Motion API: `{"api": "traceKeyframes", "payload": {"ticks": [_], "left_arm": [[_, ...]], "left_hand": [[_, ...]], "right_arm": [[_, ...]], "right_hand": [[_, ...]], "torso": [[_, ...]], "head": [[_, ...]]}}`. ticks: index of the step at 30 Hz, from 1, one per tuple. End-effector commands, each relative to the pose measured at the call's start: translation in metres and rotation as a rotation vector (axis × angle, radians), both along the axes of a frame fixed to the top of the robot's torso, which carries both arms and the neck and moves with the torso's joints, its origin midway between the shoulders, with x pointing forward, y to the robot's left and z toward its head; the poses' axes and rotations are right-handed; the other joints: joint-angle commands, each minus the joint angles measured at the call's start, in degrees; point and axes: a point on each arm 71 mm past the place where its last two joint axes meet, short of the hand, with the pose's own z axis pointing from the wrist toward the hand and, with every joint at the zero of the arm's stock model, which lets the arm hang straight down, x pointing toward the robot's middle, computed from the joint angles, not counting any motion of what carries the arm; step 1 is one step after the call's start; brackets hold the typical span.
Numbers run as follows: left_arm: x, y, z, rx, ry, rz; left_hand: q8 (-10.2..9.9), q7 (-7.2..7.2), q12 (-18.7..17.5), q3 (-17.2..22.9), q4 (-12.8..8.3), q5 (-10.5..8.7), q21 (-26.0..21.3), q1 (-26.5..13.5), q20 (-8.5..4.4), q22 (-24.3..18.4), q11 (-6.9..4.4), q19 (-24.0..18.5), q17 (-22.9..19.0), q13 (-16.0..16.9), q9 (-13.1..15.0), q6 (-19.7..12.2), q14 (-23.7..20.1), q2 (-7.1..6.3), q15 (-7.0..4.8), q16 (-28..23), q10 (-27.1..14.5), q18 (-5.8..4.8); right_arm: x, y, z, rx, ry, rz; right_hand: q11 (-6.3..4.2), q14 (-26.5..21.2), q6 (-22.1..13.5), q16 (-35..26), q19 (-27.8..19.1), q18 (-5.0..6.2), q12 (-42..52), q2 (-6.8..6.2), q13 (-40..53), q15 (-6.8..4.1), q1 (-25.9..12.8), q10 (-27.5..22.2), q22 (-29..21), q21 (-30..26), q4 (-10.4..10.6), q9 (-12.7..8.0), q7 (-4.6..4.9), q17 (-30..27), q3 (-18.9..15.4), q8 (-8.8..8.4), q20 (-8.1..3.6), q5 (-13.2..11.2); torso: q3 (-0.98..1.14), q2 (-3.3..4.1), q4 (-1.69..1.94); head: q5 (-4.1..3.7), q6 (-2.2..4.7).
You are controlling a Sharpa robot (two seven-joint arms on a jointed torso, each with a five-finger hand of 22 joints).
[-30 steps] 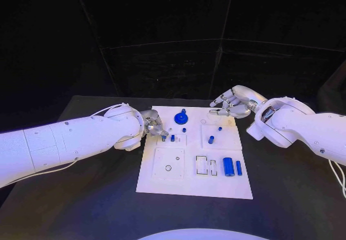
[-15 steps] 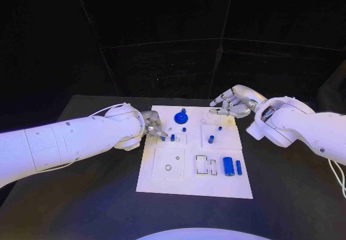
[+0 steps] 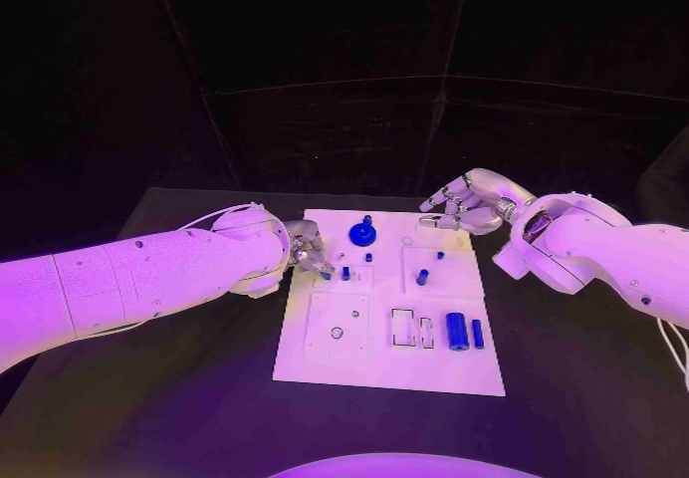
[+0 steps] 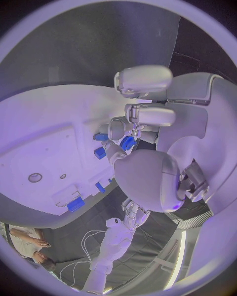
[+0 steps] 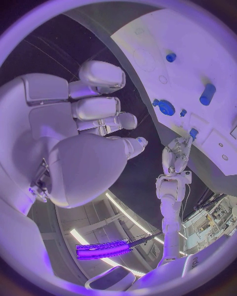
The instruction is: Assemble the parts on the task board
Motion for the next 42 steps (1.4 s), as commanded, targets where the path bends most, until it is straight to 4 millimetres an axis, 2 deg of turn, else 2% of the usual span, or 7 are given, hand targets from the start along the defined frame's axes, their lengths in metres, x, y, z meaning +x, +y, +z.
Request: {"api": "traceKeyframes", "payload": {"ticks": [1,10,16,23,34,42], "left_arm": [[-0.0017,-0.0005,-0.0020,0.023,0.015,-0.016],[-0.0023,-0.0022,-0.0019,0.022,0.016,-0.020],[-0.0016,-0.0027,-0.0019,0.021,0.013,-0.018],[0.0000,-0.0036,-0.0023,0.024,0.015,-0.017],[0.0043,-0.0036,-0.0036,0.035,0.020,-0.011],[0.0072,-0.0048,-0.0043,0.041,0.021,-0.008]], "left_hand": [[0.37,-0.30,-0.10,4.21,-3.90,0.25,0.01,0.20,-0.34,1.45,-0.17,1.05,15.10,-0.01,0.11,-0.07,6.04,0.49,-0.31,0.19,0.13,0.62],[0.52,-0.32,0.07,4.42,-3.97,0.25,0.08,0.14,-0.36,1.55,-0.18,1.09,15.10,0.19,0.20,-0.08,6.04,0.35,-0.33,0.19,0.24,0.60],[1.25,-0.56,0.33,4.05,-3.71,0.23,0.19,-1.37,-0.44,1.73,-0.32,1.18,15.10,0.35,0.58,0.28,6.04,-1.32,-0.43,0.19,0.52,0.56],[1.95,-0.89,0.66,1.82,-1.96,0.23,0.44,-4.76,-0.60,2.11,-0.56,1.36,15.10,0.49,0.80,1.11,6.04,-3.22,-0.66,0.19,0.79,0.49],[2.65,-1.24,0.84,-0.28,0.03,0.27,0.80,-7.74,-0.96,2.63,-0.90,1.61,15.10,0.48,1.01,1.84,6.04,-3.85,-1.03,0.19,1.01,0.38],[2.81,-1.29,1.01,-0.84,0.47,0.27,0.94,-8.27,-1.01,2.82,-0.94,1.69,15.10,0.64,1.06,1.93,6.04,-3.84,-1.08,0.19,1.13,0.33]], "right_arm": [[-0.0003,0.0011,0.0013,0.008,-0.003,0.011],[-0.0004,0.0011,0.0014,0.008,-0.003,0.011],[-0.0005,0.0010,0.0015,0.008,-0.004,0.010],[-0.0008,0.0011,0.0016,0.009,-0.005,0.010],[-0.0012,0.0012,0.0020,0.010,-0.007,0.009],[-0.0015,0.0012,0.0018,0.008,-0.002,0.012]], "right_hand": [[-0.03,1.11,0.12,-0.16,-0.37,0.45,-0.03,0.42,0.04,-0.51,-0.25,-0.13,-0.01,-0.17,0.02,0.08,0.13,0.05,-0.32,0.31,-0.13,0.13],[-0.03,1.11,0.12,-0.16,-0.37,0.45,-0.03,0.42,0.04,-0.51,-0.25,-0.13,-0.01,-0.17,0.02,0.08,0.13,0.05,-0.32,0.31,-0.13,0.13],[-0.03,1.11,0.12,-0.16,-0.37,0.45,-0.03,0.42,0.04,-0.51,-0.25,-0.13,-0.01,-0.17,0.02,0.08,0.13,0.05,-0.32,0.31,-0.13,0.13],[-0.04,1.11,0.13,-0.22,-0.41,0.47,-0.08,0.49,-0.04,-0.51,-0.26,-0.15,-0.10,-0.24,0.05,0.08,0.13,-0.02,-0.35,0.33,-0.14,0.12],[-0.03,1.10,0.12,-0.27,-0.46,0.48,-0.24,0.49,-0.20,-0.51,-0.28,-0.24,-0.18,-0.28,0.07,0.08,0.13,-0.09,-0.38,0.33,-0.14,0.11],[-0.03,1.10,0.11,-0.28,-0.45,0.48,-0.18,0.49,-0.15,-0.51,-0.29,-0.22,-0.17,-0.28,0.08,0.08,0.13,-0.08,-0.40,0.33,-0.14,0.10]], "torso": [[-0.02,-0.01,0.01],[-0.01,0.03,0.00],[0.03,-0.01,-0.02],[0.02,-0.01,-0.03],[-0.01,0.02,0.00],[-0.03,0.04,-0.05]], "head": [[0.10,-0.01],[-0.07,-0.15],[-0.04,-0.17],[-0.11,-0.23],[-0.24,-0.21],[-0.33,-0.20]]}}
